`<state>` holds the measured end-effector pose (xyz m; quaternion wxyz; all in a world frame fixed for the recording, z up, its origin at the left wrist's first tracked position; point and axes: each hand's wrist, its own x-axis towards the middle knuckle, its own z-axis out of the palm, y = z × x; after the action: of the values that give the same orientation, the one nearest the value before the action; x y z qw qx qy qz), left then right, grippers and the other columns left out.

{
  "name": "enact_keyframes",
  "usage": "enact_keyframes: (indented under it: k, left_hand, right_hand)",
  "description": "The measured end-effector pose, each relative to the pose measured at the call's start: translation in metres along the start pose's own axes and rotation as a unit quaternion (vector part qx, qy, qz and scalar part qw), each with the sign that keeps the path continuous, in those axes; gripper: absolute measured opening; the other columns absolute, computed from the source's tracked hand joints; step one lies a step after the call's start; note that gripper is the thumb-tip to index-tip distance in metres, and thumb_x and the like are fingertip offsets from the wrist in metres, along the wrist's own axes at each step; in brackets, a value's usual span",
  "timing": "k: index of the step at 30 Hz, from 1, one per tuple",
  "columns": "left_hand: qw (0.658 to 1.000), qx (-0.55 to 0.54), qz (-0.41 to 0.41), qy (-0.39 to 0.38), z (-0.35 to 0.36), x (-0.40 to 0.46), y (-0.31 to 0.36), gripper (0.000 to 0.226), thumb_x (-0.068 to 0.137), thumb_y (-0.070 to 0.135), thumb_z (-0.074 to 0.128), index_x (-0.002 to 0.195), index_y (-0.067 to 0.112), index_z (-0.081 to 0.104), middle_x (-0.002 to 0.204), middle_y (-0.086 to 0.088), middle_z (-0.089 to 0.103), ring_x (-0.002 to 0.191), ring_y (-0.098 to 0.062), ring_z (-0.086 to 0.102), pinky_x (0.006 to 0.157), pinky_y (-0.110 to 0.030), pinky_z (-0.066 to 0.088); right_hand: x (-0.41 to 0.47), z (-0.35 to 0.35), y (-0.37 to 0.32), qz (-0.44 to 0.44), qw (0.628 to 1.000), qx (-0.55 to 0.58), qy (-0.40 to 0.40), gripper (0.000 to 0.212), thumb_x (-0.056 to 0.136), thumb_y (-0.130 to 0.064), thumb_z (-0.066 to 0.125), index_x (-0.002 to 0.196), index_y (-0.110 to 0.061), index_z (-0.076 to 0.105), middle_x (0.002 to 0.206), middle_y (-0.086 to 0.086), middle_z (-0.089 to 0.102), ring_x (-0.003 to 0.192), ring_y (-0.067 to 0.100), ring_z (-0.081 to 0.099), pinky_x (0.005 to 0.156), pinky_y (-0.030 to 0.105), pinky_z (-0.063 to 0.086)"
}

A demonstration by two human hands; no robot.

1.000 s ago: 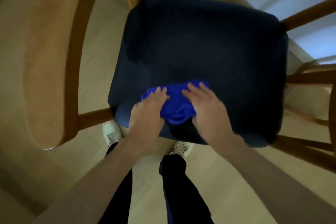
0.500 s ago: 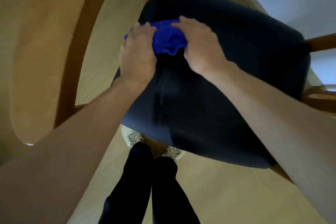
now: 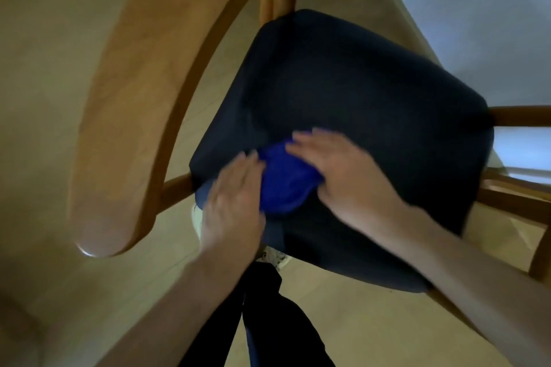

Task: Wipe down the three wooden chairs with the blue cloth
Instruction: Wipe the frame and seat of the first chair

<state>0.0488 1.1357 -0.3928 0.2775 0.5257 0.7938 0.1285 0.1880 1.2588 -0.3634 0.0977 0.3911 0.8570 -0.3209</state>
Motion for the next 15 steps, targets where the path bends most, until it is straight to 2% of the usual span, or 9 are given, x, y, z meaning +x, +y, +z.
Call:
enact_keyframes:
  k: [1,4,6,8,9,11,13,15]
  left_hand:
    - [0.999,0.006,-0.024,0.026,-0.008,0.023,0.001,0.067,0.069,-0.003,0.072,0.131,0.010,0.050,0.131,-0.010,0.056,0.124,-0.026,0.052,0.102,-0.045,0.045]
    - [0.995,-0.015,-0.049,0.091,-0.021,0.078,-0.006,0.057,0.083,-0.003,0.056,0.137,0.014,0.044,0.135,-0.009,0.051,0.125,-0.025,0.049,0.101,-0.045,0.044]
    - [0.994,-0.012,-0.071,0.085,-0.013,0.088,-0.013,0.061,0.089,-0.005,0.048,0.145,0.014,0.035,0.147,-0.009,0.040,0.136,-0.024,0.038,0.108,-0.045,0.037]
    - [0.992,0.033,-0.098,0.068,0.008,0.070,-0.018,0.066,0.091,-0.005,0.047,0.149,0.018,0.025,0.157,-0.004,0.024,0.145,-0.020,0.020,0.114,-0.043,0.030]
    - [0.992,0.055,-0.096,0.062,0.016,0.054,-0.017,0.069,0.088,-0.005,0.051,0.149,0.017,0.027,0.157,-0.004,0.024,0.145,-0.019,0.019,0.113,-0.044,0.031]
    - [0.994,0.078,-0.067,0.026,0.026,0.009,-0.015,0.073,0.073,-0.006,0.068,0.140,0.010,0.044,0.147,-0.010,0.042,0.137,-0.024,0.038,0.106,-0.048,0.040]
    - [0.997,0.059,-0.046,-0.004,0.037,-0.044,-0.014,0.076,0.056,-0.008,0.078,0.128,0.004,0.058,0.131,-0.014,0.058,0.122,-0.028,0.055,0.093,-0.044,0.050]
    - [0.995,0.007,-0.065,-0.077,0.039,-0.090,-0.001,0.077,0.058,-0.009,0.076,0.130,0.006,0.056,0.130,-0.012,0.060,0.119,-0.025,0.059,0.087,-0.038,0.056]
  right_hand:
    - [0.019,-0.008,-0.002,-0.001,0.999,0.003,0.041,0.066,0.083,0.007,0.054,0.142,-0.021,0.050,0.150,-0.001,0.044,0.140,0.020,0.035,0.115,0.024,0.013]
    - [0.086,-0.013,-0.002,-0.010,0.996,-0.014,0.083,0.059,0.091,0.000,0.053,0.143,-0.024,0.046,0.152,-0.003,0.041,0.140,0.016,0.034,0.109,0.020,0.015]
    - [0.111,0.001,-0.003,-0.027,0.995,-0.039,0.091,0.051,0.092,-0.004,0.051,0.140,-0.020,0.051,0.150,0.001,0.044,0.138,0.019,0.038,0.107,0.017,0.014]
    - [0.101,0.021,-0.007,-0.051,0.994,-0.051,0.080,0.045,0.089,-0.013,0.040,0.129,-0.008,0.062,0.139,0.013,0.055,0.134,0.031,0.044,0.112,0.025,0.019]
    - [0.084,0.029,-0.008,-0.057,0.995,-0.040,0.074,0.052,0.086,-0.019,0.033,0.125,-0.005,0.065,0.136,0.015,0.058,0.131,0.035,0.046,0.113,0.031,0.023]
    - [0.037,0.040,-0.007,-0.071,0.995,-0.052,0.040,0.059,0.080,-0.020,0.028,0.122,-0.006,0.068,0.132,0.013,0.062,0.127,0.036,0.051,0.110,0.036,0.034]
    - [-0.012,0.051,-0.001,-0.098,0.992,-0.074,-0.015,0.049,0.076,-0.010,0.042,0.117,-0.009,0.071,0.126,0.010,0.066,0.120,0.035,0.058,0.100,0.044,0.048]
    - [-0.042,0.052,-0.003,-0.102,0.983,-0.071,-0.134,0.054,0.072,-0.003,0.050,0.122,-0.014,0.069,0.132,0.005,0.062,0.126,0.033,0.054,0.091,0.048,0.055]
